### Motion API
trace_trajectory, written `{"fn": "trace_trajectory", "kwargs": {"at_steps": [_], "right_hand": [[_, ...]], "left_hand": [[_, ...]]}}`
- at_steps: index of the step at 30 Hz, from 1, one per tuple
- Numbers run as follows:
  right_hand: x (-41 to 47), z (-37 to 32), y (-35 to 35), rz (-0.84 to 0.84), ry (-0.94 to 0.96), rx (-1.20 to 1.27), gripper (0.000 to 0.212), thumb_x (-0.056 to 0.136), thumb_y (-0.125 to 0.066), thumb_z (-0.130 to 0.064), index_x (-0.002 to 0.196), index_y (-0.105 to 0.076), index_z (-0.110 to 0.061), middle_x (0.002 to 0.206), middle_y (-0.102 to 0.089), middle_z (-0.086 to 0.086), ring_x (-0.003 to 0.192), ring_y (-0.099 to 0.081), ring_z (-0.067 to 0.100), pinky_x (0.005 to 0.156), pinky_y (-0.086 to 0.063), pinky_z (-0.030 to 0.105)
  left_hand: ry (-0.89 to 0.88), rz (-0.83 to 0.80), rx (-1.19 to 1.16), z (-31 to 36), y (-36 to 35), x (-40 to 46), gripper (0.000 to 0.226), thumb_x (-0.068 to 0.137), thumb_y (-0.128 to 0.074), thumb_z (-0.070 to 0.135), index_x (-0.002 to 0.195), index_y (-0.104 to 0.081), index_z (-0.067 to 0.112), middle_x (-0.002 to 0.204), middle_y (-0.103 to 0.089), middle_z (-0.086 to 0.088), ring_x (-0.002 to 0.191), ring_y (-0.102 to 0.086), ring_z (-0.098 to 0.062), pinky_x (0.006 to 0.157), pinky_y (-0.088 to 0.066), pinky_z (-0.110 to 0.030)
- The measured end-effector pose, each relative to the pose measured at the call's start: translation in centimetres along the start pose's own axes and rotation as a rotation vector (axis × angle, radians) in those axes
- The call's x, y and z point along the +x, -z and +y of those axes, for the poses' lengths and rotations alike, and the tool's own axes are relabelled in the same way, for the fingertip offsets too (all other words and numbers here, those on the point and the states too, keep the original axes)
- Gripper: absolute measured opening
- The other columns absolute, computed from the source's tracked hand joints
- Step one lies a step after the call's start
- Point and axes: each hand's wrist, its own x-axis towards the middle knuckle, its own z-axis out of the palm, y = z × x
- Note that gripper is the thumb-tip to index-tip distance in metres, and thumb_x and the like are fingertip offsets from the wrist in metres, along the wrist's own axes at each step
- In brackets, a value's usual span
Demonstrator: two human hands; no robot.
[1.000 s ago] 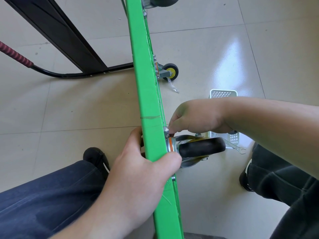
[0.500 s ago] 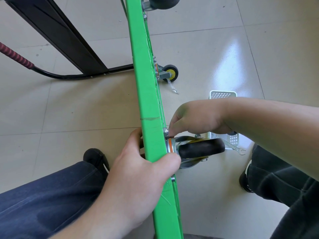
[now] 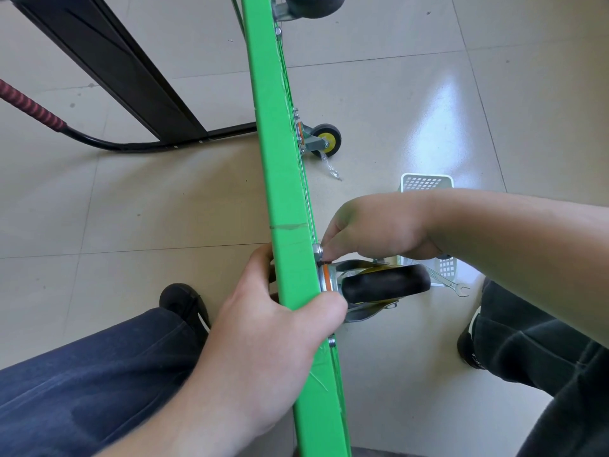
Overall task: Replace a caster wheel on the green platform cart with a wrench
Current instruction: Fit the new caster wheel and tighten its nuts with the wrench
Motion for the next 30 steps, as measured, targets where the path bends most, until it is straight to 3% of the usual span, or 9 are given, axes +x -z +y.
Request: {"fn": "trace_trajectory", "kwargs": {"at_steps": [5, 9, 13, 16, 20, 24, 26, 28, 30], "right_hand": [[-0.23, 0.05, -0.16, -0.005, -0.026, -0.004, 0.025, 0.100, -0.063, -0.031, 0.108, -0.072, -0.009, 0.108, -0.067, 0.004, 0.100, -0.058, 0.024, 0.094, -0.048, 0.037], [-0.37, -0.24, 0.19, 0.026, -0.018, 0.009, 0.024, 0.096, -0.065, -0.033, 0.110, -0.073, -0.016, 0.096, -0.058, -0.008, 0.097, -0.054, 0.019, 0.083, -0.043, 0.030], [-0.26, -0.20, -0.01, 0.005, 0.002, -0.012, 0.024, 0.093, -0.071, -0.035, 0.101, -0.076, -0.013, 0.089, -0.061, -0.002, 0.080, -0.050, 0.017, 0.070, -0.041, 0.030], [-0.17, 0.00, -0.08, -0.010, 0.009, -0.004, 0.024, 0.095, -0.071, -0.033, 0.102, -0.075, -0.011, 0.095, -0.065, 0.001, 0.085, -0.053, 0.019, 0.074, -0.043, 0.032], [0.00, 0.05, -0.13, -0.021, -0.008, 0.019, 0.025, 0.098, -0.068, -0.030, 0.113, -0.073, -0.010, 0.114, -0.068, 0.003, 0.106, -0.060, 0.024, 0.095, -0.047, 0.036], [0.05, -0.10, -0.29, -0.036, -0.021, 0.007, 0.024, 0.100, -0.064, -0.027, 0.114, -0.073, -0.009, 0.119, -0.069, 0.006, 0.117, -0.062, 0.029, 0.107, -0.049, 0.042], [-0.14, -0.23, -0.30, -0.038, -0.021, 0.002, 0.024, 0.101, -0.062, -0.026, 0.112, -0.073, -0.009, 0.113, -0.069, 0.003, 0.106, -0.062, 0.026, 0.099, -0.051, 0.036], [-0.34, -0.37, -0.23, -0.018, -0.024, -0.021, 0.025, 0.101, -0.059, -0.027, 0.110, -0.073, -0.009, 0.102, -0.064, 0.002, 0.091, -0.055, 0.022, 0.081, -0.046, 0.032], [-0.31, -0.32, -0.10, 0.008, -0.019, -0.013, 0.025, 0.099, -0.060, -0.029, 0.111, -0.072, -0.011, 0.106, -0.064, 0.003, 0.096, -0.056, 0.022, 0.080, -0.045, 0.033]], "left_hand": [[0.002, 0.005, 0.015, 0.07, 0.02, -0.10, 0.042, 0.069, -0.070, 0.044, 0.110, -0.065, 0.043, 0.097, -0.077, 0.011, 0.092, -0.074, -0.018, 0.087, -0.060, -0.054], [0.000, 0.005, 0.014, 0.15, -0.11, -0.12, 0.042, 0.069, -0.070, 0.044, 0.110, -0.065, 0.042, 0.096, -0.077, 0.011, 0.092, -0.074, -0.017, 0.087, -0.060, -0.053], [-0.005, 0.003, 0.017, 0.13, -0.13, -0.09, 0.045, 0.069, -0.070, 0.044, 0.113, -0.065, 0.042, 0.098, -0.077, 0.011, 0.092, -0.074, -0.016, 0.087, -0.060, -0.052], [-0.009, 0.004, 0.019, 0.13, -0.10, -0.04, 0.044, 0.069, -0.069, 0.045, 0.113, -0.064, 0.042, 0.099, -0.076, 0.011, 0.095, -0.073, -0.018, 0.088, -0.059, -0.054], [-0.010, 0.006, 0.019, 0.14, -0.14, -0.06, 0.041, 0.069, -0.069, 0.044, 0.110, -0.065, 0.040, 0.096, -0.076, 0.009, 0.093, -0.074, -0.019, 0.086, -0.060, -0.055], [-0.011, 0.006, 0.021, 0.13, -0.13, -0.08, 0.042, 0.070, -0.069, 0.044, 0.111, -0.065, 0.040, 0.096, -0.076, 0.009, 0.093, -0.074, -0.020, 0.087, -0.060, -0.054], [-0.012, 0.003, 0.020, 0.13, -0.13, -0.05, 0.043, 0.070, -0.069, 0.044, 0.112, -0.065, 0.040, 0.097, -0.076, 0.009, 0.093, -0.074, -0.020, 0.087, -0.060, -0.055], [-0.010, 0.002, 0.016, 0.13, -0.16, -0.03, 0.043, 0.070, -0.070, 0.043, 0.113, -0.065, 0.040, 0.097, -0.076, 0.009, 0.092, -0.074, -0.020, 0.086, -0.060, -0.055], [-0.006, -0.001, 0.008, 0.18, -0.18, -0.07, 0.043, 0.070, -0.070, 0.043, 0.113, -0.065, 0.041, 0.098, -0.076, 0.010, 0.091, -0.074, -0.018, 0.086, -0.060, -0.053]]}}
